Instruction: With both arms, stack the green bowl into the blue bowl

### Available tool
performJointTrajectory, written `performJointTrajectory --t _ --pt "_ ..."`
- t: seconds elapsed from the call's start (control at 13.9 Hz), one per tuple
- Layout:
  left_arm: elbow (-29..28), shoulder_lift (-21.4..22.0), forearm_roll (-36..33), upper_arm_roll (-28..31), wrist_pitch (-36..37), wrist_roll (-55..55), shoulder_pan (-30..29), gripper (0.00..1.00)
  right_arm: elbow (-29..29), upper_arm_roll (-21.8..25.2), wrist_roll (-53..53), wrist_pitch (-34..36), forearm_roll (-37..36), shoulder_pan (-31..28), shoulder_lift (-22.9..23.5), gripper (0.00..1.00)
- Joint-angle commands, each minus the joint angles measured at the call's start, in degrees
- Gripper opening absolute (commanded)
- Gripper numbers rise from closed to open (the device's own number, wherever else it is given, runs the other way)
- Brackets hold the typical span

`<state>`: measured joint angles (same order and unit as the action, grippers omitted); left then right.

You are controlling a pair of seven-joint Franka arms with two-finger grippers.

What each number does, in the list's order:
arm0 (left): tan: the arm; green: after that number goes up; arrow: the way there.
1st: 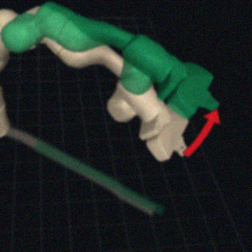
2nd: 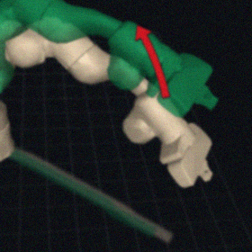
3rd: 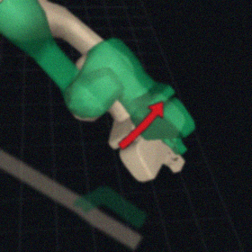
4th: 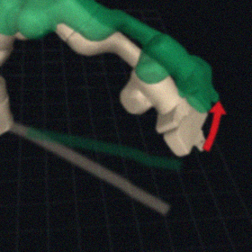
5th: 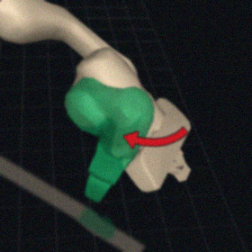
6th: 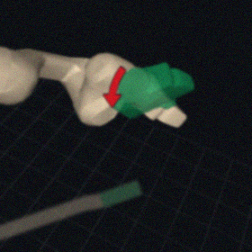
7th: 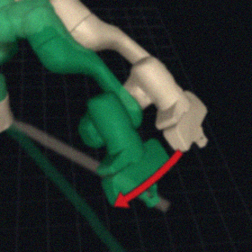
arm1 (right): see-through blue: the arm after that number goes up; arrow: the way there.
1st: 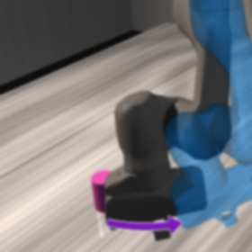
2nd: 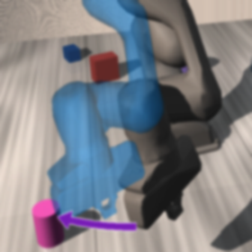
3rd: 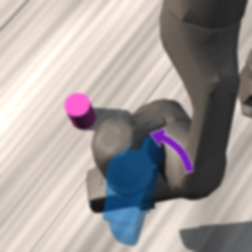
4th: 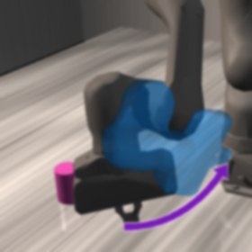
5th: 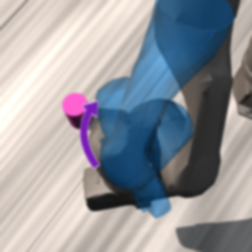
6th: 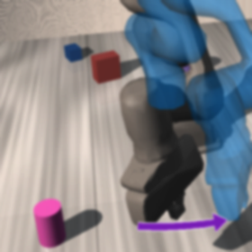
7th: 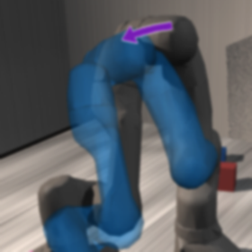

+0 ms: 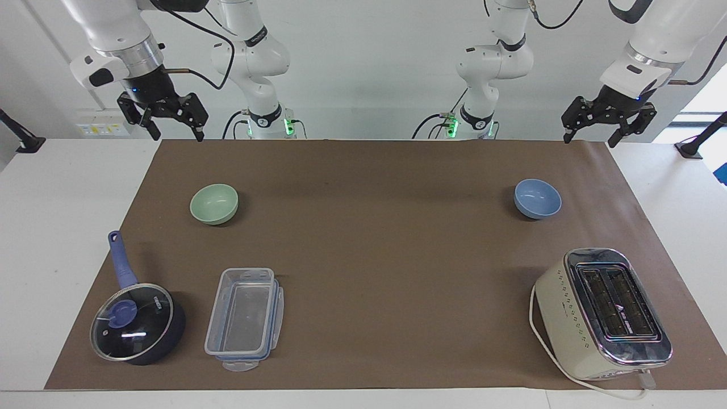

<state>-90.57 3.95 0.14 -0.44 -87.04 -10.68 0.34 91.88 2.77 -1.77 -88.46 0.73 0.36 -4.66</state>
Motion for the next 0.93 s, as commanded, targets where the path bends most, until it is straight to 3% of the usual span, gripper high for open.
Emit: performJointTrajectory --t 0.0,0.86 --pt "-1.7 1.5 0.2 -0.3 -0.1 -0.5 -0.5 1.0 0.2 -0.2 1.2 -0.1 -0.4 -0.9 -0.1 1.0" --pt "-1.7 1.5 0.2 -0.3 0.1 0.2 -0.5 1.0 2.4 -0.2 1.3 -2.9 -0.4 -0.9 -1.1 1.0"
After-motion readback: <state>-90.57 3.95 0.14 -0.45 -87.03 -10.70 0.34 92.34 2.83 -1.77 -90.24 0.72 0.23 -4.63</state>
